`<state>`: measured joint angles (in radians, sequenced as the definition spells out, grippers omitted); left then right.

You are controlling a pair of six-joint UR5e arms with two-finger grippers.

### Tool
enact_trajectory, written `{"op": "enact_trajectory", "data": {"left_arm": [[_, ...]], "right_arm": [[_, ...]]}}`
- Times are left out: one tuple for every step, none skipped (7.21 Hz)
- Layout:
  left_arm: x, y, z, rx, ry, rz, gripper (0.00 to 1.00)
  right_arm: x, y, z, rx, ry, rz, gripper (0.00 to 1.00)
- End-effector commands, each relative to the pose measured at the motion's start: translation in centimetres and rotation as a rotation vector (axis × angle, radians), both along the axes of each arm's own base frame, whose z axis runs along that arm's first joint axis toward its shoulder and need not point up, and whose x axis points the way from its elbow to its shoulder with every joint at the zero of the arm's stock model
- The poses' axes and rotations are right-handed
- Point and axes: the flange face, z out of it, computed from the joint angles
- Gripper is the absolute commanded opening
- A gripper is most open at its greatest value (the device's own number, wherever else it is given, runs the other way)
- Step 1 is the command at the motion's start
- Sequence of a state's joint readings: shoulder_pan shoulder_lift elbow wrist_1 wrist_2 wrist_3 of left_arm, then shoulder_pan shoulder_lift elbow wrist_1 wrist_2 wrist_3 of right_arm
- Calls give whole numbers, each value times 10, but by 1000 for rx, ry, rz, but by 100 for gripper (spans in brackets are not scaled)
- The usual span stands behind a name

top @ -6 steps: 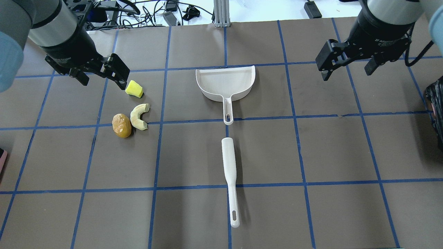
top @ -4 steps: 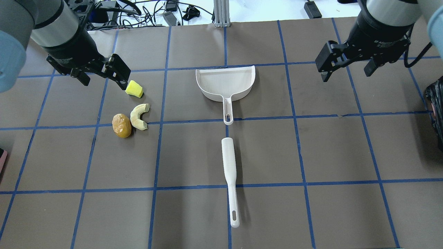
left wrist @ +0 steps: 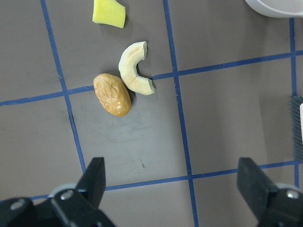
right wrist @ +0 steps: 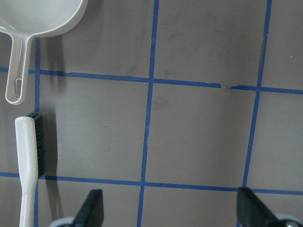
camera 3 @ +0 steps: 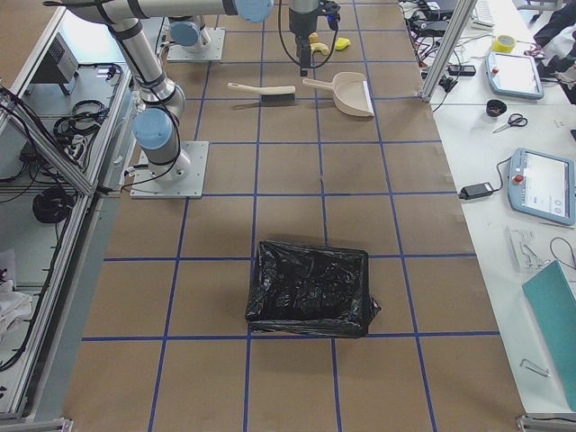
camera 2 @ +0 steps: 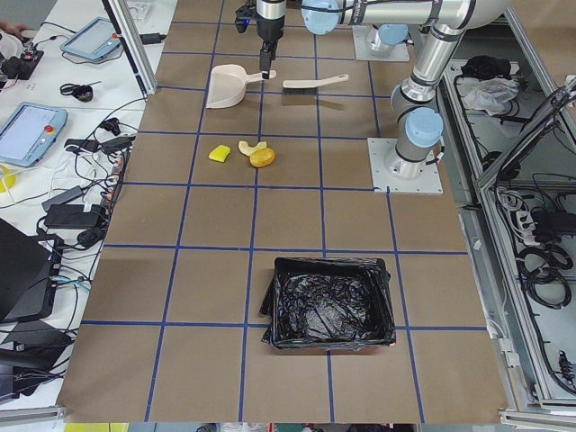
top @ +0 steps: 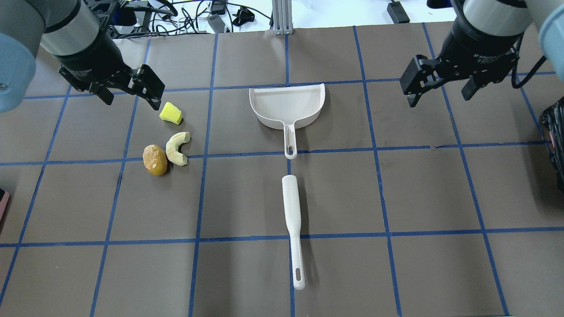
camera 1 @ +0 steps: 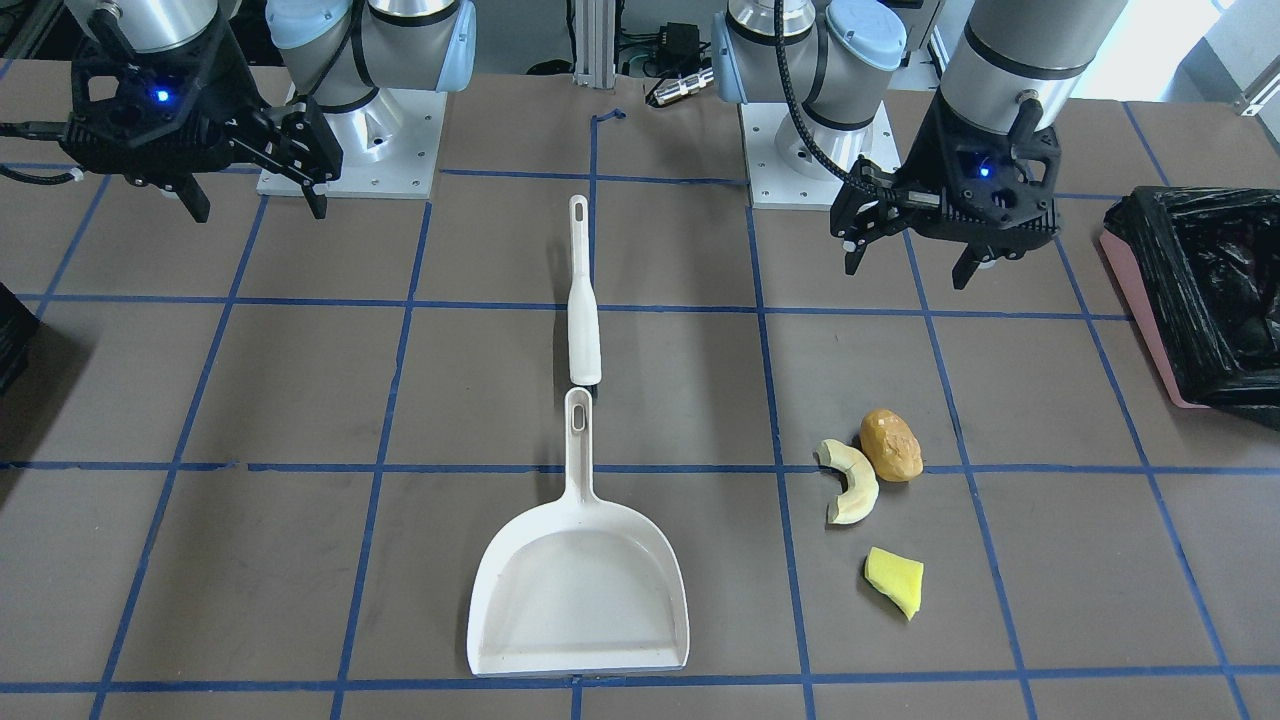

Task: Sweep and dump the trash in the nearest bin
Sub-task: 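Move both grippers toward the white dustpan and brush handles, then grasp the dustpan handle with the left gripper while the right grasps the brush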

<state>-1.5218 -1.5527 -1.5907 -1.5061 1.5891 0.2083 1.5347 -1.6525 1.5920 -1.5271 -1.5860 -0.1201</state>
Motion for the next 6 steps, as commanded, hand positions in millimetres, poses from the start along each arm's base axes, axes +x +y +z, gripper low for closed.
{"op": "enact_trajectory", "data": {"left_arm": [[-2, -3, -2, 0, 0, -2, 100], [-7, -9, -6, -14, 5, -25, 100], [-33, -14, -15, -26, 9, -57, 100], [-59, -20, -26, -42, 15, -70, 100], [-74, -30, -42, -46, 22, -77, 100], [-91, -38, -59, -43, 26, -65, 100]], "right_arm": [[10, 27, -24, 59, -9, 20, 100], [31, 52, -48, 108, -40, 49, 100], [58, 77, -73, 159, -32, 56, 100], [98, 108, -105, 216, -10, 80, 100], [131, 136, -133, 244, 13, 83, 100], [155, 166, -160, 248, 35, 80, 100]]}}
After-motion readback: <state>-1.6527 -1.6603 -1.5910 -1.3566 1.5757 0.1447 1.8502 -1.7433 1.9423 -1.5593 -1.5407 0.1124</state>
